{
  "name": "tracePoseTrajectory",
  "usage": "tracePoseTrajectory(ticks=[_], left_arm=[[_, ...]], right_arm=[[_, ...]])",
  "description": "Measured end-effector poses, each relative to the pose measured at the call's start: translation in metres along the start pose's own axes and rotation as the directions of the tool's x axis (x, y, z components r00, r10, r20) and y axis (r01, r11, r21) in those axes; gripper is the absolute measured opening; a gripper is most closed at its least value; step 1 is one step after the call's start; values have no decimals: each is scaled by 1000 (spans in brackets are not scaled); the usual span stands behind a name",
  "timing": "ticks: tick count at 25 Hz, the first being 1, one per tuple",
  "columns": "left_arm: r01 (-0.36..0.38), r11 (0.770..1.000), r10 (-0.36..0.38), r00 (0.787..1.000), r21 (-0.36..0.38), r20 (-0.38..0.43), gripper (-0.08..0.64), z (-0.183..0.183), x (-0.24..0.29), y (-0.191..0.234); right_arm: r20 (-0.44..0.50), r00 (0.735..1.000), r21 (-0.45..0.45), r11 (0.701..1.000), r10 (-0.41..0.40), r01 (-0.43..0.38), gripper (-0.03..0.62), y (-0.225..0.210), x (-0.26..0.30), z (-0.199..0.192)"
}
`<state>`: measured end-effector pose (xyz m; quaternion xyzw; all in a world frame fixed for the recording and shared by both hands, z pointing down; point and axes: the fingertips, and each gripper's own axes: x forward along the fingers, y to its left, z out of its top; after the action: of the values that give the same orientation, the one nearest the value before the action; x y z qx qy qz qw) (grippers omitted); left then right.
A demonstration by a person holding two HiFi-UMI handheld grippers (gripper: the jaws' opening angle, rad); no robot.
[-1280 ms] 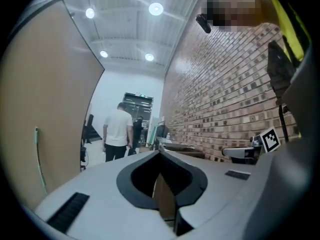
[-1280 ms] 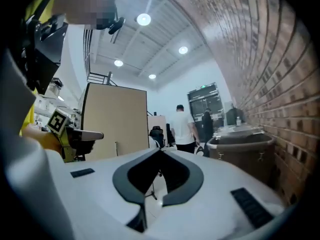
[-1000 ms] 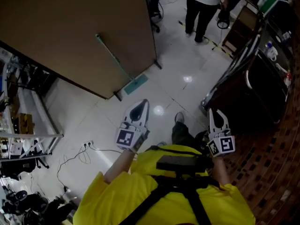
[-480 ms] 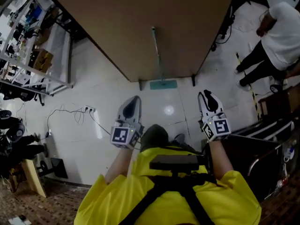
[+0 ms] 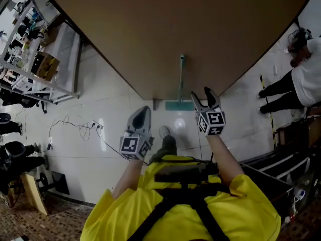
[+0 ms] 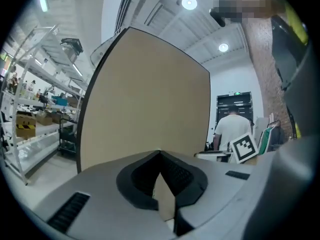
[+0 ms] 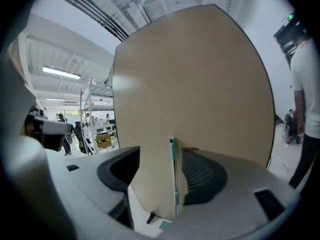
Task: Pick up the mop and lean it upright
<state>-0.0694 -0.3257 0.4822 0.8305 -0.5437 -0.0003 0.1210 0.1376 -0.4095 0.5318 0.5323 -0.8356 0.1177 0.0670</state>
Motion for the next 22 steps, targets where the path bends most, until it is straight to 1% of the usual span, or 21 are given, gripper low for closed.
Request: tracePoseTrajectory(ticks=[3, 7, 8, 9, 10, 13, 16, 17, 19, 22], left_arm=[[56, 998, -56, 998, 24, 16, 5, 23, 44, 22], [47, 998, -47, 999, 33, 9, 5, 35, 85, 66], [51, 998, -51, 999, 32, -1, 5, 34, 94, 75], [62, 997, -62, 998, 34, -13, 5, 32, 103, 81], [77, 996, -76, 997, 39, -25, 5, 29, 111, 86], [113, 993, -110, 992, 40, -57, 5, 25, 133, 95], [121, 992, -118, 991, 42, -68, 5, 26, 147, 102], [120, 992, -117, 991, 43, -69, 5, 26, 151, 104], [116, 992, -112, 991, 45, -72, 5, 26, 154, 105], [101, 994, -99, 993, 28, -58, 5, 30, 151, 100]], right_arm=[[-31, 998, -32, 998, -49, 48, 270, -15, 79, -11], [-99, 987, -61, 990, -129, 123, 268, -38, 178, -38], [-114, 982, -59, 988, -148, 142, 228, -44, 195, -45], [-127, 978, -56, 985, -166, 160, 212, -49, 209, -52], [-139, 973, -51, 983, -183, 177, 212, -55, 221, -60], [-140, 963, -22, 973, -232, 231, 212, -64, 235, -64], [-119, 948, -33, 956, -294, 293, 127, -73, 238, -59], [-116, 945, -36, 952, -305, 303, 118, -75, 238, -59], [-114, 944, -40, 950, -311, 308, 117, -75, 238, -59], [-130, 948, -45, 957, -291, 288, 112, -68, 228, -59]])
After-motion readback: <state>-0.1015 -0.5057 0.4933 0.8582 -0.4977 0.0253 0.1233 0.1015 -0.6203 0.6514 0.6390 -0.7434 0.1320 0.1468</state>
